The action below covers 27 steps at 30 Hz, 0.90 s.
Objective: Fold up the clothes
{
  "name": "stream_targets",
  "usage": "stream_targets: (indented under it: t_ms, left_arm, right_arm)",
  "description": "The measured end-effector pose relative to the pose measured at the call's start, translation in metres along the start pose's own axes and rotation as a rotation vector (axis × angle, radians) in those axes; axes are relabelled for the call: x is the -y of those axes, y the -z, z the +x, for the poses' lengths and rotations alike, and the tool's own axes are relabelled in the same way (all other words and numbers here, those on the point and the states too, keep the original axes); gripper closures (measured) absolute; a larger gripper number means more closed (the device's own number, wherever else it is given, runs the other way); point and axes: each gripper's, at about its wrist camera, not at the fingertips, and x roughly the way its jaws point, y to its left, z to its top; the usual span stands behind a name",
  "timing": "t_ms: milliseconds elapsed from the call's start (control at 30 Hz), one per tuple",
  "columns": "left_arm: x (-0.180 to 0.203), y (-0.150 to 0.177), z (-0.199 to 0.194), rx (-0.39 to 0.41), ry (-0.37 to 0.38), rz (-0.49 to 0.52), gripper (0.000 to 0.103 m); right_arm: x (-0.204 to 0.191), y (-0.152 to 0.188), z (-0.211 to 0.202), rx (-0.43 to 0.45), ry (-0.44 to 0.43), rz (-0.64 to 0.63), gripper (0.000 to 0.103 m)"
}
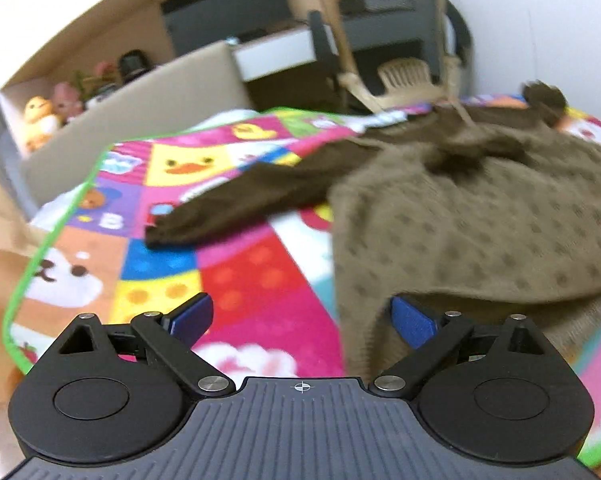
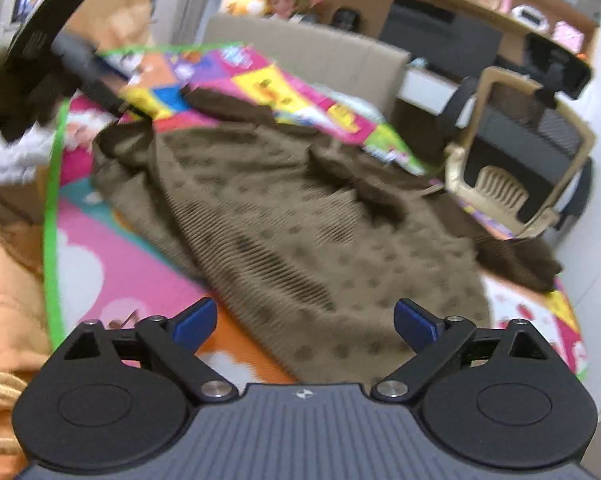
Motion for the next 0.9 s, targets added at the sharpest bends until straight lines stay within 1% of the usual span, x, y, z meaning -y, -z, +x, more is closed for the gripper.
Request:
stream_targets:
  t_ms: [33,67,100,200,233,267,300,333,400,433,467,533,600,667,700,733,767,800,867,900]
  left_arm:
    - [-0.004,-0.003,0.0,0.009,-0.015,-0.016,0.004]
    - [-0.009,-0.006,0.0,0.019,-0.03,-0.033,0.004]
    - [-0.011,-0.008,0.0,0.026,-0.034,-0.042,0.004]
    - [-0.003,-0.004,-0.005,0.022,0.012,-0.025,0.004]
    - [0.0,-0.001,-0.007,0.017,0.034,-0.019,0.004]
    - [0.003,0.003,-0.01,0.014,0.07,-0.018,0.004]
    - [0.007,0.008,-0.013,0.012,0.117,-0.013,0.004]
    - [0.01,0.013,-0.016,0.009,0.167,-0.004,0.004]
    - [0.018,0.022,-0.021,-0.001,0.239,0.033,0.004]
    - [0.022,0.027,-0.022,-0.011,0.253,0.059,0.004]
    - [0.025,0.031,-0.021,-0.025,0.254,0.083,0.004]
    - [0.027,0.037,-0.015,-0.064,0.23,0.106,0.004]
    - [0.017,0.04,-0.008,-0.102,0.198,0.072,0.002]
    - [0.004,0.039,-0.008,-0.119,0.162,0.028,0.003]
    - [-0.002,0.037,-0.01,-0.111,0.137,0.021,0.003]
    - [-0.007,0.034,-0.014,-0.096,0.139,0.006,0.003]
    - [-0.013,0.031,-0.018,-0.08,0.17,-0.022,0.003]
    - [-0.017,0.028,-0.023,-0.061,0.217,-0.055,0.003]
    - [-0.019,0.019,-0.029,-0.015,0.353,-0.129,0.003]
    - [-0.014,0.016,-0.029,0.005,0.414,-0.144,0.003]
  right_arm:
    - [-0.004,0.0,0.003,-0.016,-0.005,-0.014,0.006]
    - [-0.003,0.001,0.005,-0.008,0.013,-0.017,0.003]
    - [-0.001,0.0,0.006,-0.003,0.058,-0.016,0.003]
    - [0.012,0.002,0.002,0.043,0.264,0.011,0.003]
    - [0.019,0.003,-0.001,0.048,0.297,0.036,0.003]
    - [0.027,0.004,-0.005,0.053,0.324,0.064,0.003]
    - [0.033,0.007,-0.008,0.046,0.333,0.08,0.003]
    - [0.037,0.01,-0.011,0.038,0.34,0.089,0.003]
    - [0.049,0.018,-0.022,0.03,0.272,0.145,0.003]
    - [0.054,0.022,-0.027,0.026,0.235,0.175,0.003]
    - [0.063,0.027,-0.035,0.037,0.174,0.233,0.003]
    - [0.079,0.034,-0.051,0.079,0.097,0.345,0.003]
    - [0.092,0.037,-0.061,0.115,0.088,0.431,0.003]
    - [0.101,0.037,-0.061,0.118,0.127,0.472,0.003]
    - [0.103,0.036,-0.055,0.103,0.154,0.466,0.003]
    - [0.103,0.034,-0.047,0.083,0.177,0.446,0.003]
    - [0.102,0.033,-0.038,0.061,0.195,0.421,0.003]
    - [0.1,0.033,-0.028,0.04,0.206,0.401,0.005]
    - [0.098,0.032,-0.01,0.006,0.21,0.377,0.007]
    - [0.093,0.031,-0.006,0.003,0.194,0.361,0.007]
